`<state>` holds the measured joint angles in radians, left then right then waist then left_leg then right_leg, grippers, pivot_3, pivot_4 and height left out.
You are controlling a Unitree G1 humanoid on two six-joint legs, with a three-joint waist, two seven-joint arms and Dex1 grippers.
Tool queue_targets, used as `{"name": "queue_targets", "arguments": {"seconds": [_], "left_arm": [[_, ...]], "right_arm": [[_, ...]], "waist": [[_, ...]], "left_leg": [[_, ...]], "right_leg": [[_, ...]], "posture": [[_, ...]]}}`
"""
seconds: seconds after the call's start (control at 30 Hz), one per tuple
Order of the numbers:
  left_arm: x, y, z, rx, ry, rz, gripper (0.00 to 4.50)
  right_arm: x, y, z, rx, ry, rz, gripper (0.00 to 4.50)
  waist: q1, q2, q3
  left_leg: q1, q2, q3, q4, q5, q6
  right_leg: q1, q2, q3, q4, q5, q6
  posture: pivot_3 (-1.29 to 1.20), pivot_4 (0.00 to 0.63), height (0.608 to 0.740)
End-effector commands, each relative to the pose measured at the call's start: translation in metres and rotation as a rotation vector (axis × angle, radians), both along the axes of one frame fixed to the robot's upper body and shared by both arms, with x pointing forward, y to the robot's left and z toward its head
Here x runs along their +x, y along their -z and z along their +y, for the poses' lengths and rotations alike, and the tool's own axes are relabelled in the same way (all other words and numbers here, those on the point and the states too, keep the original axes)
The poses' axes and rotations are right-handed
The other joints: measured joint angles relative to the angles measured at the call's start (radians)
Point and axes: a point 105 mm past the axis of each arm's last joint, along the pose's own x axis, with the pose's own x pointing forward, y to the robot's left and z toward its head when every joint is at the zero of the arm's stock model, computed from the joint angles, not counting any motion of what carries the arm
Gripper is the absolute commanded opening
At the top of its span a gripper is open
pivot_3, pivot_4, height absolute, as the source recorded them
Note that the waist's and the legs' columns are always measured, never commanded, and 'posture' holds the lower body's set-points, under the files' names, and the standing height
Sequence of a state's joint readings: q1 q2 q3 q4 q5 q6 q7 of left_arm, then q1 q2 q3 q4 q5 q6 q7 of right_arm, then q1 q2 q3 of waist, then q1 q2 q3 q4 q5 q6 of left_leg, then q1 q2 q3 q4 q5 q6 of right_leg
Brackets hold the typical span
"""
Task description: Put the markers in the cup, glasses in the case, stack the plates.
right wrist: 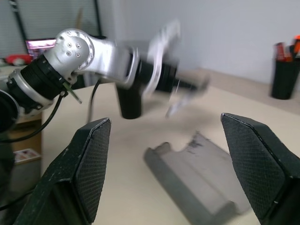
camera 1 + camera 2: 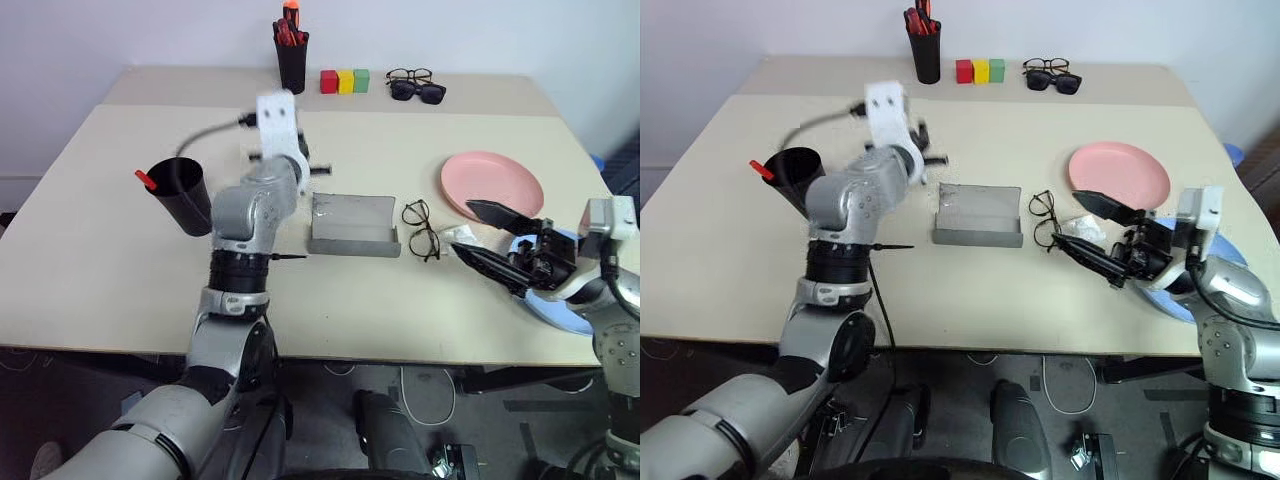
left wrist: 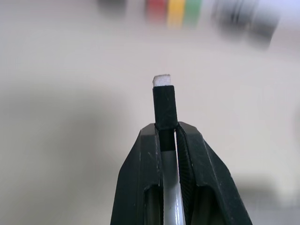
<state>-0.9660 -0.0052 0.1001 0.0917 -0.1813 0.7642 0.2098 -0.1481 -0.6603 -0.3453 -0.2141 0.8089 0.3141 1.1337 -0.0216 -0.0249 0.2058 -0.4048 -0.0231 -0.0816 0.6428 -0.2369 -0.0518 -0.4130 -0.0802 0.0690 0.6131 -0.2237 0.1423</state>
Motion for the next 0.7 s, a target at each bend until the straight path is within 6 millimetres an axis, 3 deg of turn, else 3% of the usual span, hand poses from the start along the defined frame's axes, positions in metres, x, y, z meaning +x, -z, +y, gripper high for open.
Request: {"name": "queue_targets", "arguments": {"seconds": [0.03, 0.17, 0.43, 0.7], "left_arm": [[-0.03, -0.06, 0.021, 0.113, -0.067, -0.413, 0.05], [-0.049, -0.071, 0.052, 0.147, -0.145, -0.608, 0.05], [-0.068, -0.058, 0.108, 0.27, -0.353, -0.667, 0.05], [-0.063, -0.032, 0.129, 0.367, -0.414, -0.651, 0.05]], "right_arm": [[0.005, 0.002, 0.013, -0.005, -0.062, -0.024, 3.81], [0.013, 0.008, 0.029, -0.001, -0.131, -0.016, 3.81], [0.024, 0.008, 0.045, 0.025, -0.203, -0.03, 3.81], [0.026, 0.008, 0.046, 0.036, -0.211, -0.034, 3.81]], "waist": [[0.001, 0.001, -0.001], [0.009, 0.001, -0.001], [0.009, 0.001, -0.001], [0.009, 0.001, -0.001]], "left_leg": [[0.001, 0.0, 0.0, 0.0, 0.0, 0.0], [0.0, -0.001, 0.0, 0.003, 0.0, 0.0], [0.0, -0.001, -0.001, 0.003, 0.0, 0.0], [0.0, -0.001, -0.001, 0.004, 0.0, 0.001]], "right_leg": [[0.0, 0.0, 0.0, 0.0, 0.0, 0.0], [0.002, -0.001, 0.0, -0.001, 0.001, -0.001], [0.002, -0.001, 0.0, -0.001, 0.001, -0.001], [0.003, -0.001, 0.0, 0.0, 0.001, -0.001]], "posture": [[0.0, 0.15, 0.74], [0.0, 0.15, 0.74], [0.0, 0.15, 0.74], [0.0, 0.15, 0.74]]}}
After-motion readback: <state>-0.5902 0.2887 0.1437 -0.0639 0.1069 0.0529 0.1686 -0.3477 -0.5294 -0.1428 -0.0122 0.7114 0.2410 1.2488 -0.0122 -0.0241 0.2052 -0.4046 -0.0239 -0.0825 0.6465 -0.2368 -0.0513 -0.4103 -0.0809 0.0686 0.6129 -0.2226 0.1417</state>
